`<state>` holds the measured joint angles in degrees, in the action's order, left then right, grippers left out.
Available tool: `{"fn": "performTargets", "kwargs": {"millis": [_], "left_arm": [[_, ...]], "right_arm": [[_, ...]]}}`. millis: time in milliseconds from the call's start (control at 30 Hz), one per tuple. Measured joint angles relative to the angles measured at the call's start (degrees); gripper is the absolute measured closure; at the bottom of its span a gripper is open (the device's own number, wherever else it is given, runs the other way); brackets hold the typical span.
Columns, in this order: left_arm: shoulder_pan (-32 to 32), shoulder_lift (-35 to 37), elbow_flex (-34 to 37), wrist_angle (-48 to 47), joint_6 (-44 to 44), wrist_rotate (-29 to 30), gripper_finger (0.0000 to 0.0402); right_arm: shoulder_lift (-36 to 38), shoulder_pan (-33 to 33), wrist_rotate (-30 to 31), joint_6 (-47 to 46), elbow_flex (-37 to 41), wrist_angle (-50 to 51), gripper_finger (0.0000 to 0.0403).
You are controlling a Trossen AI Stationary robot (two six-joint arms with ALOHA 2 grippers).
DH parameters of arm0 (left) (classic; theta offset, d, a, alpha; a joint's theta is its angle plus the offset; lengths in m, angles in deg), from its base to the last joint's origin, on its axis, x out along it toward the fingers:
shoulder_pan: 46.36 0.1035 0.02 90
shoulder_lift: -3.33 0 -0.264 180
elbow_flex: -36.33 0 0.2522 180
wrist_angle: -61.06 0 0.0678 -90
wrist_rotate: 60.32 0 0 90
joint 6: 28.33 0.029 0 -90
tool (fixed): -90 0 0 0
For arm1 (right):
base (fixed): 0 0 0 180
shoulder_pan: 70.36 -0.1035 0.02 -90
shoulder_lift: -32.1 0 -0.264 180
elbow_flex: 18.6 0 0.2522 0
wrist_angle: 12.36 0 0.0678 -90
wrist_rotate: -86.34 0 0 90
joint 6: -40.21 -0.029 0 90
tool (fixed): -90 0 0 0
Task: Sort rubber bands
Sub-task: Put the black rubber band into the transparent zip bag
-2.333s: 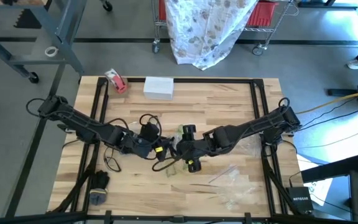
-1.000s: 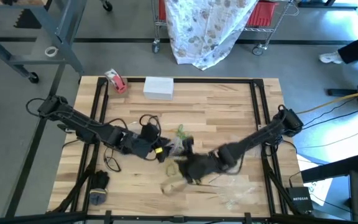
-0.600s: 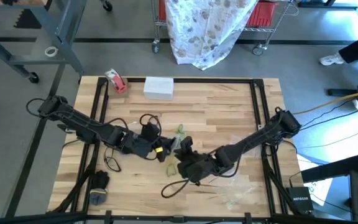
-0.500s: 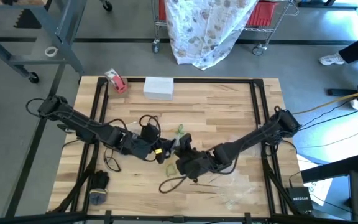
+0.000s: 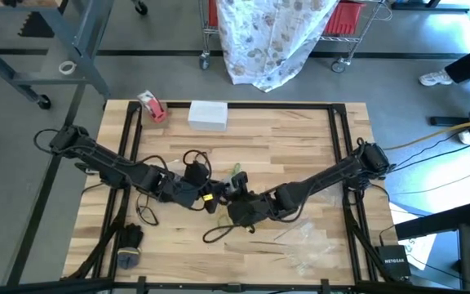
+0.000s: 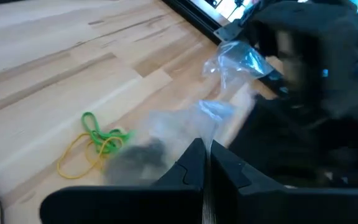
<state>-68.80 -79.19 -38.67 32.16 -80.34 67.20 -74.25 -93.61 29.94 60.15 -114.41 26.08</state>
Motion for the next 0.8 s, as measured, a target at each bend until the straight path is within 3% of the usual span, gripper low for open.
{"fn": "performTargets", "kwargs": {"millis": [333,633,800], "left_arm": [[0.41,0.0,-0.02,-7.79,-1.77,3.01,0.04],[0.37,1.07,-0.04,-8.26,-0.26,4.52,0.04],[0.02,3.97,-0.04,-8.96,2.21,5.34,0.04]], "right_arm": [[1.71,0.93,-17.85,-20.0,-7.94,12.5,0.04],[1.58,0.88,-17.03,-27.24,-9.09,12.77,0.0398],[1.55,2.61,-15.31,-28.44,-9.09,12.92,0.0355]]}}
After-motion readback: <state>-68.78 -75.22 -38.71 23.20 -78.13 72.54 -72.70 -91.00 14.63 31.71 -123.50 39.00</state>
